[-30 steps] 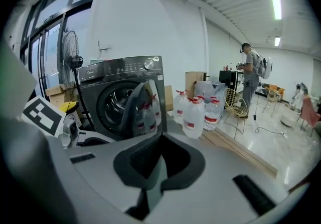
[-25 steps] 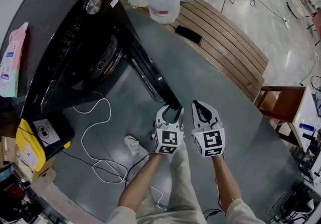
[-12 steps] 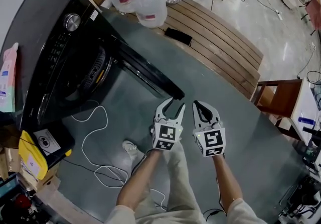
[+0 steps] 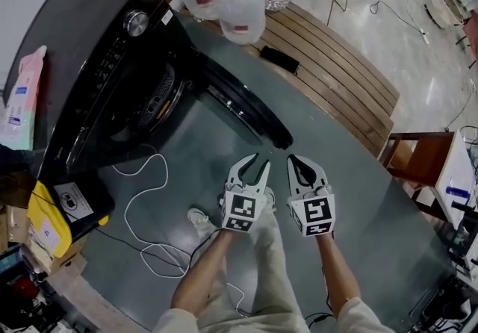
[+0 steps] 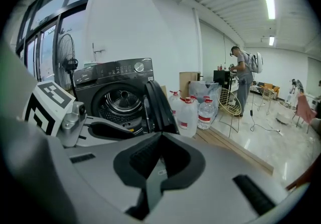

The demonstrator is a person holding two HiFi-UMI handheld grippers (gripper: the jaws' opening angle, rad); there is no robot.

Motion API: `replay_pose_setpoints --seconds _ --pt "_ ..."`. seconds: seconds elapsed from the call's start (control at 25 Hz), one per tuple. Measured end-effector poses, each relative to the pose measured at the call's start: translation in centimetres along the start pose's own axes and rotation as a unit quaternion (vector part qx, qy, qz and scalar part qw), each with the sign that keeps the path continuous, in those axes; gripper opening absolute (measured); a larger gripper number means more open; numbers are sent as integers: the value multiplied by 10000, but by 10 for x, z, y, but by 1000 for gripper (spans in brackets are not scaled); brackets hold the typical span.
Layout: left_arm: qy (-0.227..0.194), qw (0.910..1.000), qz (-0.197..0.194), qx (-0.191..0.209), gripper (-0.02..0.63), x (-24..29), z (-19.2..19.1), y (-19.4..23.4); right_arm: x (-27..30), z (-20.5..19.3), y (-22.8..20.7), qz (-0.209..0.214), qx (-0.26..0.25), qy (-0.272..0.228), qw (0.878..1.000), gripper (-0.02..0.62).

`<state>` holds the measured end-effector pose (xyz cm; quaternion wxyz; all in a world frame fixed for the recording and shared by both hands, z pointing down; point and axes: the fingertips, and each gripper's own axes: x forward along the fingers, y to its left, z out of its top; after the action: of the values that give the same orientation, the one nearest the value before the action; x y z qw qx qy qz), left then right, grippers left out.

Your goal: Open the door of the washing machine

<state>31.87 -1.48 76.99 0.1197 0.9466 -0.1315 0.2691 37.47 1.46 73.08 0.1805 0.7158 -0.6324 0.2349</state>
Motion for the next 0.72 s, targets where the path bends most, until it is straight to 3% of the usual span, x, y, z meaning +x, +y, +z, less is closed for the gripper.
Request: replay_pose_setpoints --seconds 0.28,0.72 --pt "-97 9977 597 -303 15 -61 -8 58 17 24 51 329 -139 -84 9993 -2" --pt "-321 9885 1312 -676 8 -183 1 127 15 71 134 865 -352 -192 9954 -2"
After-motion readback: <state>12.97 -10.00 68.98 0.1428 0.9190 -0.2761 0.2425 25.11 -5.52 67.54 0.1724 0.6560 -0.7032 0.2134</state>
